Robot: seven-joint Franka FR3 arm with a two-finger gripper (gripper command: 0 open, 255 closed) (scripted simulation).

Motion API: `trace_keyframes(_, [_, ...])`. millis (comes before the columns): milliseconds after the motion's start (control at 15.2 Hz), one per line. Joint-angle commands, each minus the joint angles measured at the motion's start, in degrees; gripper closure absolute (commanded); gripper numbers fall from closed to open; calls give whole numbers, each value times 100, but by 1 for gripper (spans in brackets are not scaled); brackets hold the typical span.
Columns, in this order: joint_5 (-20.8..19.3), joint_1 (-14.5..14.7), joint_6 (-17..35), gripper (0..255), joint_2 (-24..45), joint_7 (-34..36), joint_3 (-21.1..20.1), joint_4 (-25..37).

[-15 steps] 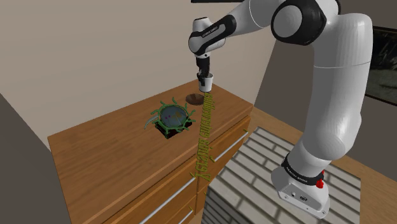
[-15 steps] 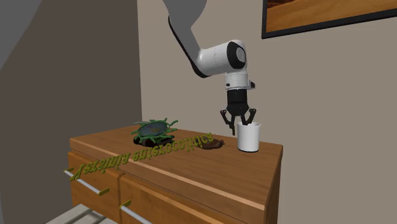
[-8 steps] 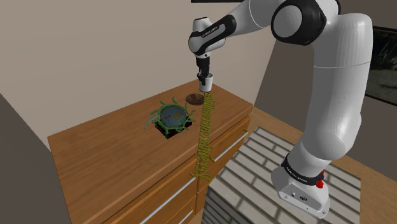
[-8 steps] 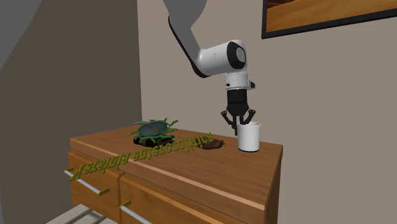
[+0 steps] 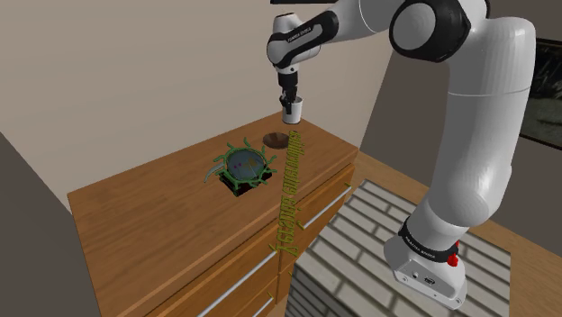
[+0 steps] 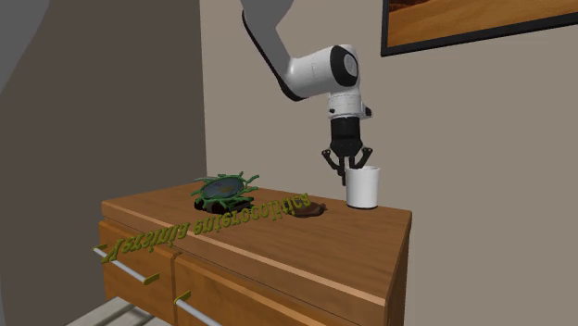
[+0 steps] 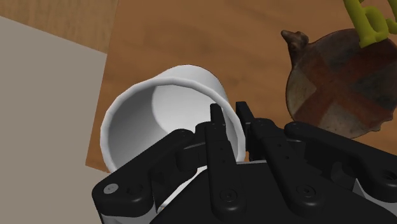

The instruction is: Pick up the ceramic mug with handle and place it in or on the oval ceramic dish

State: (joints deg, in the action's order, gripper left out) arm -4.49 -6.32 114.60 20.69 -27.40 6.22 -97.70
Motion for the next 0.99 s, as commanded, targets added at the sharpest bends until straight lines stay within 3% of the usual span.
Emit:
trace_keyframes(0, [1,0,-135,255,-40,-13,1,95])
trace_keyframes(924, [1,9,-1112,255,-285,-90,8,832])
